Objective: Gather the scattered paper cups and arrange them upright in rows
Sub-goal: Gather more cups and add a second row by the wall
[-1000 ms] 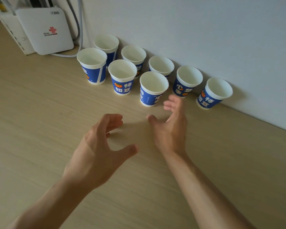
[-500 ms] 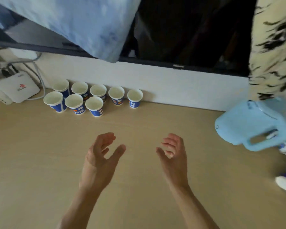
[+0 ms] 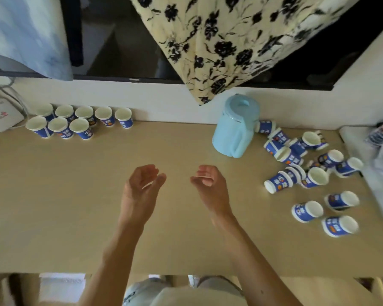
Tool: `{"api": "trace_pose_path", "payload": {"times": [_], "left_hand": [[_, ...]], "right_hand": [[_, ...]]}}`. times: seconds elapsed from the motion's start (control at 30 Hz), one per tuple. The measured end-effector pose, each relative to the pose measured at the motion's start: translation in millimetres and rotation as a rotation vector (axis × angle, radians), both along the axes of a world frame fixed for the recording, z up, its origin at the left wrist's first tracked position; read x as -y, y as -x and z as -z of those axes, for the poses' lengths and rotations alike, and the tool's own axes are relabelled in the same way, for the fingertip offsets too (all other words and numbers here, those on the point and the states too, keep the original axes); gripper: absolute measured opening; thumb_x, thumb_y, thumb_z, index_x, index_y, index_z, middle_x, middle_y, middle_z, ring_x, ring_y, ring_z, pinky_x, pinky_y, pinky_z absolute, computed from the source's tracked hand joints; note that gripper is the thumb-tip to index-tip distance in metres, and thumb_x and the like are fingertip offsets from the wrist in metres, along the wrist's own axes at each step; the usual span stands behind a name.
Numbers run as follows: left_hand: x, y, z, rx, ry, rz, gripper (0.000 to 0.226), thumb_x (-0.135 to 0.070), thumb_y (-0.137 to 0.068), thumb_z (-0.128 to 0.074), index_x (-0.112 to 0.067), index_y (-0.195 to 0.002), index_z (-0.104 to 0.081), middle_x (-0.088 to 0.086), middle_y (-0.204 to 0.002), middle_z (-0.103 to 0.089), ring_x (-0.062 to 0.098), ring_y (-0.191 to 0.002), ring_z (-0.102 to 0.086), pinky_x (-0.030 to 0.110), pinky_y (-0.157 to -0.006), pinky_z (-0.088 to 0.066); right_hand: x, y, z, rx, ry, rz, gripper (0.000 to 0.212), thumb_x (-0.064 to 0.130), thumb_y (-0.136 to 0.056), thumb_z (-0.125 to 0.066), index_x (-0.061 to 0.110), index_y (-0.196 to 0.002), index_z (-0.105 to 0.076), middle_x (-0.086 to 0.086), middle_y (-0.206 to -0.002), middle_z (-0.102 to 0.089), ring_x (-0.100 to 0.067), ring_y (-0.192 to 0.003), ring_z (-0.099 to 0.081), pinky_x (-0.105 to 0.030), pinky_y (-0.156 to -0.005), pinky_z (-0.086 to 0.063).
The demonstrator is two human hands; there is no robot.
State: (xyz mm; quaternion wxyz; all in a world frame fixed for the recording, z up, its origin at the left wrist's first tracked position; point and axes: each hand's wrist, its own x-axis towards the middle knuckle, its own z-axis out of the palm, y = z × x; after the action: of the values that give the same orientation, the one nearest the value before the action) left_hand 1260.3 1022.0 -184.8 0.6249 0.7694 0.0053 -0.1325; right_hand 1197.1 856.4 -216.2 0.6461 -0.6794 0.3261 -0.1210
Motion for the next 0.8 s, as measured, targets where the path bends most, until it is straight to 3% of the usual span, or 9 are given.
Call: {"api": "trace_pose_path", "payload": {"times": [0.13,0.27,0.37,0.53,0.67,0.8], "left_hand": [[19.5,18.0,-7.6,0.023,-0.005,0.074,0.026,-0.023,-0.090,-0.075,-0.020,-0.115,-0.067,-0.004,-0.109,-0.073,-0.010,-0.089,-0.068,0.006,-0.072,-0.050],[43.2,31.3,-14.4,0.027,0.007,0.183,0.028,-0.024,-0.091,-0.074,-0.019,-0.117,-0.067,-0.004,-0.108,-0.074,-0.005,-0.091,-0.069,0.015,-0.082,-0.050],[70.4,51.2,-16.3,0.017,0.028,0.253,0.026,-0.019,-0.092,-0.073,-0.016,-0.117,-0.067,0.000,-0.108,-0.073,-0.002,-0.090,-0.067,0.020,-0.085,-0.051],[115.4,99.7,-12.4,-0.015,0.012,0.404,0.027,-0.014,-0.091,-0.073,-0.011,-0.117,-0.066,0.005,-0.110,-0.072,0.007,-0.094,-0.068,0.010,-0.075,-0.050],[159.9,130.2,-8.5,-0.013,-0.025,0.497,0.027,-0.017,-0.089,-0.075,-0.014,-0.115,-0.067,-0.002,-0.106,-0.073,-0.007,-0.082,-0.068,0.004,-0.069,-0.048],[220.1,155.6,-2.9,-0.001,-0.067,0.563,0.026,-0.020,-0.089,-0.075,-0.016,-0.113,-0.067,-0.005,-0.105,-0.073,0.005,-0.091,-0.070,0.004,-0.070,-0.048]], "right_hand": [[14.5,39.0,-4.4,0.004,-0.040,0.089,0.028,0.015,-0.087,-0.077,0.017,-0.113,-0.066,-0.001,-0.110,-0.071,-0.006,-0.096,-0.068,-0.011,-0.077,-0.051],[25.1,75.2,-1.1,0.001,-0.059,0.202,0.024,0.011,-0.088,-0.075,0.015,-0.110,-0.066,-0.008,-0.109,-0.072,-0.020,-0.101,-0.069,-0.024,-0.087,-0.053],[41.4,102.1,4.8,-0.019,-0.046,0.258,0.023,0.009,-0.088,-0.075,0.016,-0.108,-0.064,-0.009,-0.108,-0.072,-0.019,-0.098,-0.068,-0.021,-0.085,-0.052],[81.9,139.5,15.9,-0.048,-0.045,0.392,0.027,0.012,-0.088,-0.076,0.013,-0.113,-0.065,-0.004,-0.104,-0.072,-0.015,-0.093,-0.067,-0.020,-0.077,-0.049],[120.6,165.4,26.3,-0.047,-0.077,0.474,0.025,0.012,-0.088,-0.076,0.014,-0.112,-0.066,0.001,-0.099,-0.072,-0.015,-0.090,-0.068,-0.024,-0.080,-0.052],[175.7,191.1,32.8,-0.048,-0.077,0.494,0.024,0.013,-0.089,-0.076,0.016,-0.111,-0.065,-0.002,-0.103,-0.073,-0.014,-0.090,-0.068,-0.027,-0.082,-0.053]]}}
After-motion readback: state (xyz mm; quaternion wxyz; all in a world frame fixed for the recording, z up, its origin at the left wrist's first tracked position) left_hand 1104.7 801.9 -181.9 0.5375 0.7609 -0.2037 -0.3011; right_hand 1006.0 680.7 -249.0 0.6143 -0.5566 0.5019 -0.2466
